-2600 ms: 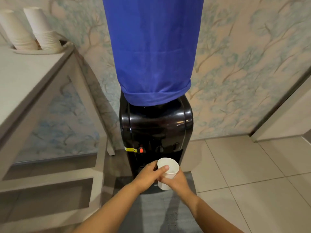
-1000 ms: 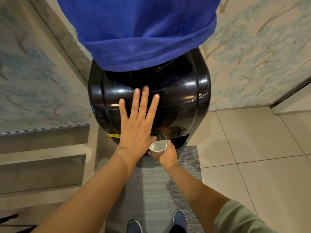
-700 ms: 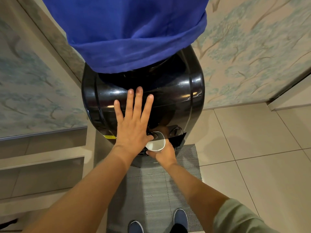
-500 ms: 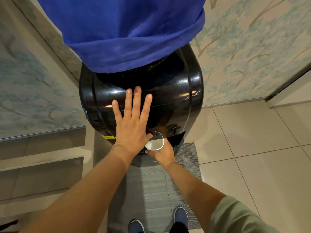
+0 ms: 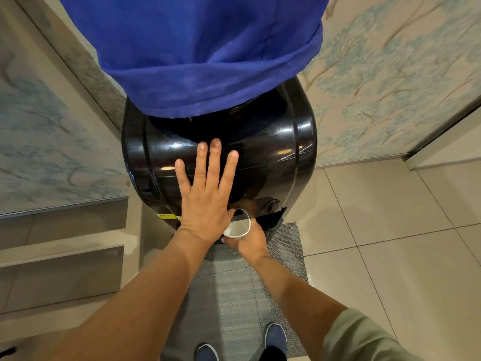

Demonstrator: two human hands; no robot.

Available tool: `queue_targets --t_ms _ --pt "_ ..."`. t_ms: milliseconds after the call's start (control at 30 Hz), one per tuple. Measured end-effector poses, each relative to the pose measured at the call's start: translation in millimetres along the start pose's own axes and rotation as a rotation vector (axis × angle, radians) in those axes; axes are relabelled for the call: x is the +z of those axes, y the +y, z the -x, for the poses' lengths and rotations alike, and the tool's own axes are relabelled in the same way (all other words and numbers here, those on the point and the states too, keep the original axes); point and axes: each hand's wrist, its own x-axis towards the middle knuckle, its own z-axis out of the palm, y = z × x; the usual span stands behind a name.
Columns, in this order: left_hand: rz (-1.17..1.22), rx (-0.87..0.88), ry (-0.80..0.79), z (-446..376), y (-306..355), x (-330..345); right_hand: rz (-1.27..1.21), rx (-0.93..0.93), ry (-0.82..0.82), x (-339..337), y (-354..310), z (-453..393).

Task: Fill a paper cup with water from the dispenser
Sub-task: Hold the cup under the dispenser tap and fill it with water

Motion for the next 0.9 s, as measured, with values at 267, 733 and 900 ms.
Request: queue_targets --t_ms 267,733,900 --pt "-0.002 -0.006 0.027 0.3 0.2 3.4 -0.003 -0.001 -0.003 -1.5 2.2 3.9" --pt "0.028 -0.015 0.03 3.2 3.7 4.6 0.004 -0.014 -0.011 -5.1 3.8 7.0" --pt "0.028 -0.016 0.033 3.3 3.7 4.9 0.013 -0.019 -0.009 -3.9 3.4 7.2"
